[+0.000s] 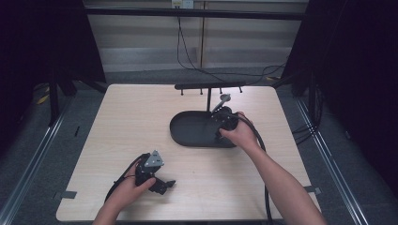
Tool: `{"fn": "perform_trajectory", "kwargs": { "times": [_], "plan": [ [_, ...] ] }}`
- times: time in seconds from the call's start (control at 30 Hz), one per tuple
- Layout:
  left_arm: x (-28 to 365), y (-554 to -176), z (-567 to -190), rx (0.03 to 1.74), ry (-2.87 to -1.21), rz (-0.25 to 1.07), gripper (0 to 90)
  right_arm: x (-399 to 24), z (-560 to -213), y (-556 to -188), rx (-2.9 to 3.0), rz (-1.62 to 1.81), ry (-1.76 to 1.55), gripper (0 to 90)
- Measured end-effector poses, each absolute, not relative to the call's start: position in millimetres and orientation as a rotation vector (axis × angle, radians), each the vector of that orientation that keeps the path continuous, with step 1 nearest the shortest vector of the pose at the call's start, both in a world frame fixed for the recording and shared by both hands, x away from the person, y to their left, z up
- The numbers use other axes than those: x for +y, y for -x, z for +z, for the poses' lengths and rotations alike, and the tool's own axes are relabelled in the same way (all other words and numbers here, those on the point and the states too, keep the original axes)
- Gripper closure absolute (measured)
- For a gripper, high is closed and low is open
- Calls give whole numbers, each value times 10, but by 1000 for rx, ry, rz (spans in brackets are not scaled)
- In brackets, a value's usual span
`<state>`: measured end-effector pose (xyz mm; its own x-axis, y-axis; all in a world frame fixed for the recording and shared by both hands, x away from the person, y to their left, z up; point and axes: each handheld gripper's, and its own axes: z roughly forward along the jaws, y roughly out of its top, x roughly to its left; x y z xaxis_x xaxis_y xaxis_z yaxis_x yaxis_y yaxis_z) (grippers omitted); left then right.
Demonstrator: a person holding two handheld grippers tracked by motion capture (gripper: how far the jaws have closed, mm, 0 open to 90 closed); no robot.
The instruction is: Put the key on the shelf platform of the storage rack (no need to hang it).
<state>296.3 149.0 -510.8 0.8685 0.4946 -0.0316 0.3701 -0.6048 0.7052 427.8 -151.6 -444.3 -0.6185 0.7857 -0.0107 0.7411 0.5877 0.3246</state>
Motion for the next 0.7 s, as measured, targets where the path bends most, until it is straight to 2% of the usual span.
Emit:
{"fn": "perform_trajectory", "kwargs": {
  "times": [0.7],
  "plan": [
    [1491,-2963,-5108,621,-2286,213,0,-1490,-4513,-4339,2637,443,-1269,681]
  ]
}}
